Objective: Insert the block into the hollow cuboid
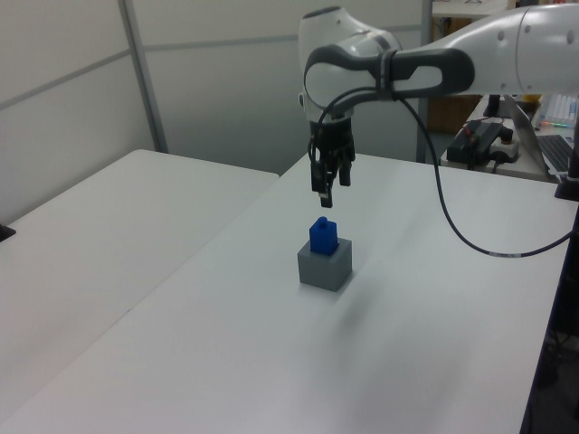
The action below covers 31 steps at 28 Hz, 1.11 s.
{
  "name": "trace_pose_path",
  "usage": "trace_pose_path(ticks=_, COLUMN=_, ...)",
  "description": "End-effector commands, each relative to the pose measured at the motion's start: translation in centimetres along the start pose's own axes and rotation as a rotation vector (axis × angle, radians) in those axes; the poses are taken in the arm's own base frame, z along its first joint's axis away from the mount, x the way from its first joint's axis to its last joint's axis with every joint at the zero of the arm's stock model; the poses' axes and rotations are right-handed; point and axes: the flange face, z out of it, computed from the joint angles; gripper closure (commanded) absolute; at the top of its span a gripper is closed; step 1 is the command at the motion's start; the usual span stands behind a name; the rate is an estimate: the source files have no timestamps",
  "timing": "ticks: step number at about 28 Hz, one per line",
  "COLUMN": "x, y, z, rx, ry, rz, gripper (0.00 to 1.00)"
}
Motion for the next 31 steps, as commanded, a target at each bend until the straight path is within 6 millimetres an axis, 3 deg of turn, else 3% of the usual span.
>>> trace_pose_path(ticks=1, x=-0.7, y=-2.0, z=-1.7, rx=0.013, ry=-0.007, rz=0.028, gripper=0.00)
trace_pose_path(ticks=4, x=-1.1, y=-2.8, z=-2.3, rx=0.013, ry=-0.009, rz=0.028, gripper=0.00)
trace_pose_path(ticks=20, x=0.0, y=-4.8, z=-0.6, rx=0.002, ry=-0.029, rz=-0.008, gripper=0.00)
trace_pose_path(ticks=31, x=-0.3, y=-4.4, z=-0.9, rx=0.002, ry=-0.034, rz=-0.005, gripper=0.00)
